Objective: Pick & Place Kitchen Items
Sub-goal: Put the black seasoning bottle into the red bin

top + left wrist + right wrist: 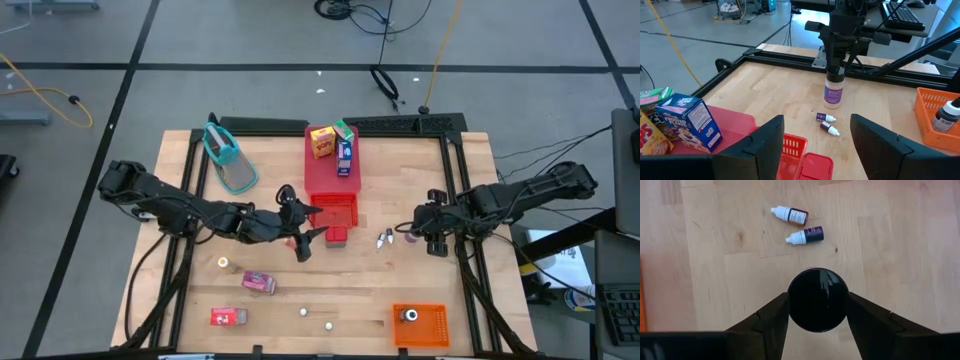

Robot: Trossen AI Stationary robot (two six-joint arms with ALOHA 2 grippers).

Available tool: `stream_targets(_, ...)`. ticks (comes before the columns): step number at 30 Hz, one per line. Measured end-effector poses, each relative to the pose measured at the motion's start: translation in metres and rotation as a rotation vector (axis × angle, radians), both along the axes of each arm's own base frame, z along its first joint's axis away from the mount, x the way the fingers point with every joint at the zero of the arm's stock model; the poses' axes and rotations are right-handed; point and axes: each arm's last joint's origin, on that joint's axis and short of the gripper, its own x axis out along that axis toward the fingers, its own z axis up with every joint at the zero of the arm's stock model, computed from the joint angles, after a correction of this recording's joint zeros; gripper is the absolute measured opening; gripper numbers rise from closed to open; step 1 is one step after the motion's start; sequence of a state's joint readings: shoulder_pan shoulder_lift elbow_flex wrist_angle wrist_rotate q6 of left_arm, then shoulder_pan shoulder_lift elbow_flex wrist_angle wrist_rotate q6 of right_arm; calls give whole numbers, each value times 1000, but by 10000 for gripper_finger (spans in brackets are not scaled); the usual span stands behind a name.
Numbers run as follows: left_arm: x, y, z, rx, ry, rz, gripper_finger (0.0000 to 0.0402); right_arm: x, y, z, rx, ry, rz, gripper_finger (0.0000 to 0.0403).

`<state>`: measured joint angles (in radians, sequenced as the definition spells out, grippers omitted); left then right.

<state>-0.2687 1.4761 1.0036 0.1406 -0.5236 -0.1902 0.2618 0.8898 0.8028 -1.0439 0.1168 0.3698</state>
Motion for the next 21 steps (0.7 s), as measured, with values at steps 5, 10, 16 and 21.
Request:
stream_targets(5,0,0,0,1,1,-1,228,0,0,0,12,3,-5,185)
stream_targets(10,0,0,0,0,1,-1,228,0,0,0,13,4,-5,201)
stream_targets(16,0,0,0,0,1,-1,228,0,0,0,14,4,-4,236)
stream_targets(21,0,0,0,0,1,-1,228,1,1,1,19,-8,-5,244)
